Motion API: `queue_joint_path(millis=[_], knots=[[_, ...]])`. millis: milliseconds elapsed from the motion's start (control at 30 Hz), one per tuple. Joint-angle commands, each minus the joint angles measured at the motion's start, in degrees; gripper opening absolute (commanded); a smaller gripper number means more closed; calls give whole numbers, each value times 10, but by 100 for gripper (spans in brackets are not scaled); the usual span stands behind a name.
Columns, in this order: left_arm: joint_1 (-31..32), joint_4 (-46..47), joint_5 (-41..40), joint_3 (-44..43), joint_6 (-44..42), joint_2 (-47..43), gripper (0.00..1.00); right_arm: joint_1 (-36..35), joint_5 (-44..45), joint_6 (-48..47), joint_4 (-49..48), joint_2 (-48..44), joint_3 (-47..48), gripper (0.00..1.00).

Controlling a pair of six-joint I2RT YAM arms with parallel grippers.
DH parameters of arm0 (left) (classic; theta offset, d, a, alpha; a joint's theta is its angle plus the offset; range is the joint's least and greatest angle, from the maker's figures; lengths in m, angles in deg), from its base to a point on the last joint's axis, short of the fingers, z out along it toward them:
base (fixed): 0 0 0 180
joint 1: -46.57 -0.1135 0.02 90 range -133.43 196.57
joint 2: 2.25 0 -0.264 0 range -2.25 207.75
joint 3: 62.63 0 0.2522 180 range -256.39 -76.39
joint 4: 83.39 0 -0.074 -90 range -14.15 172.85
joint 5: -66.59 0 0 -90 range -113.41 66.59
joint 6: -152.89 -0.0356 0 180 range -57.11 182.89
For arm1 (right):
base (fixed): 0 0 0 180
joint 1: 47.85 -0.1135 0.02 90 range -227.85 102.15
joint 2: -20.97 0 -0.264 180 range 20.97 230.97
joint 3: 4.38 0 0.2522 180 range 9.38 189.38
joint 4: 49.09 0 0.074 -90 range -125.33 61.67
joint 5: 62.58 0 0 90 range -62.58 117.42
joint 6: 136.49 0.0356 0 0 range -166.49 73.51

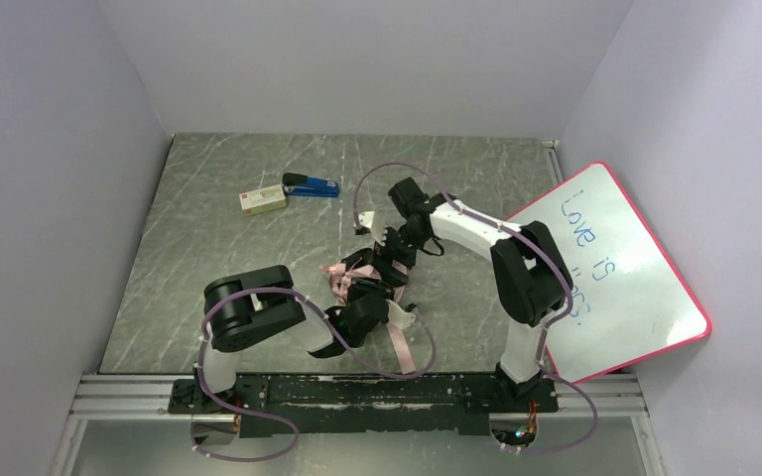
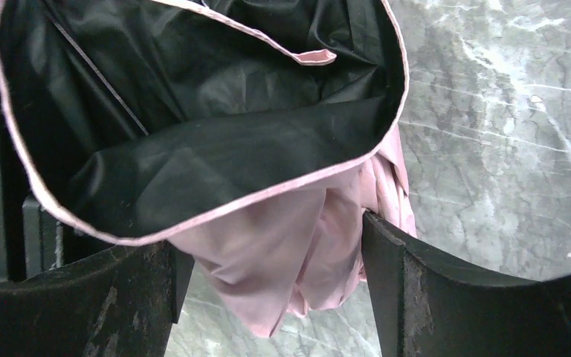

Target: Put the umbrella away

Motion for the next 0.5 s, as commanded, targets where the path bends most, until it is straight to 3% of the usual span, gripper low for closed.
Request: queue_joint_path(millis=[0, 300, 400, 467], knots=[[5, -50, 30, 17, 11, 21, 38, -19, 3, -2, 7, 27, -2, 82], [5, -57, 33, 19, 28, 3, 41, -24, 43, 12, -38, 75, -38, 77], [5, -65, 36, 19, 38, -10, 43, -23, 51, 15, -52, 83, -45, 69], [5, -78, 39, 16, 47, -18, 45, -24, 55, 18, -60, 87, -46, 59]])
